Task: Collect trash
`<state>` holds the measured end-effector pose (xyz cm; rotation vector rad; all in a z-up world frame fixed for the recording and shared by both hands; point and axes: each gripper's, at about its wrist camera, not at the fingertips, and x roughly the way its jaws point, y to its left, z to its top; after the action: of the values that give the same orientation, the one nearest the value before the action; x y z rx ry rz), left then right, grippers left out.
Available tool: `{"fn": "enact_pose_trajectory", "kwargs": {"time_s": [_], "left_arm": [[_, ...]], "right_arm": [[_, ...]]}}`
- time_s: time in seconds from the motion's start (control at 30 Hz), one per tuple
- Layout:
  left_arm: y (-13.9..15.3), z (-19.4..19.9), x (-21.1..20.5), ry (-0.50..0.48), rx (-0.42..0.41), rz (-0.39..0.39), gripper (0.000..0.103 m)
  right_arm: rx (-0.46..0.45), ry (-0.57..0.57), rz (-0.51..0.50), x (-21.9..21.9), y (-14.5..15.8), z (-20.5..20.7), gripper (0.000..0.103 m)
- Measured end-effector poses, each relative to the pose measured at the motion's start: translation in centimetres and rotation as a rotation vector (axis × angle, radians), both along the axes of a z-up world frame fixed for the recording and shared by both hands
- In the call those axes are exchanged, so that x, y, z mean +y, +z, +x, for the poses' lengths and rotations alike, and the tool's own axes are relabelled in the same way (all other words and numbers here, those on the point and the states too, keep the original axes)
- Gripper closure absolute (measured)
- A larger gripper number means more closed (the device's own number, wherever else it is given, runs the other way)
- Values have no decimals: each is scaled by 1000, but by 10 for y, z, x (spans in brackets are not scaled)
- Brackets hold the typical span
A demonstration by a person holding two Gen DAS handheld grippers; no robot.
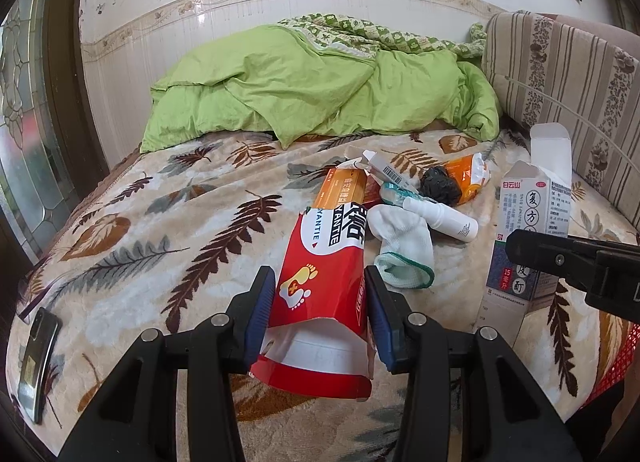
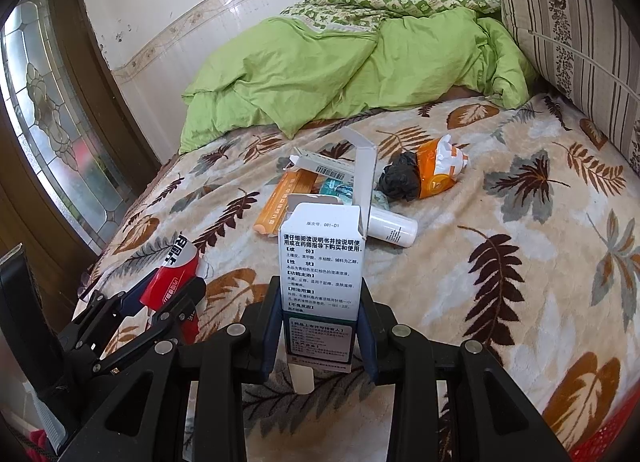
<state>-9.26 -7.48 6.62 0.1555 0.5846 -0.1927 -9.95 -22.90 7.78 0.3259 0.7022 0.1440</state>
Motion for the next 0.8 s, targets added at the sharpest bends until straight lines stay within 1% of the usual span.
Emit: {"fn": "enact_pose_trajectory", "kwargs": {"time_s": [0.8], "left_arm": [[0, 0, -2, -3, 1, 4, 59]], "right_arm": [[0, 0, 0, 0, 0, 0, 67]]}}
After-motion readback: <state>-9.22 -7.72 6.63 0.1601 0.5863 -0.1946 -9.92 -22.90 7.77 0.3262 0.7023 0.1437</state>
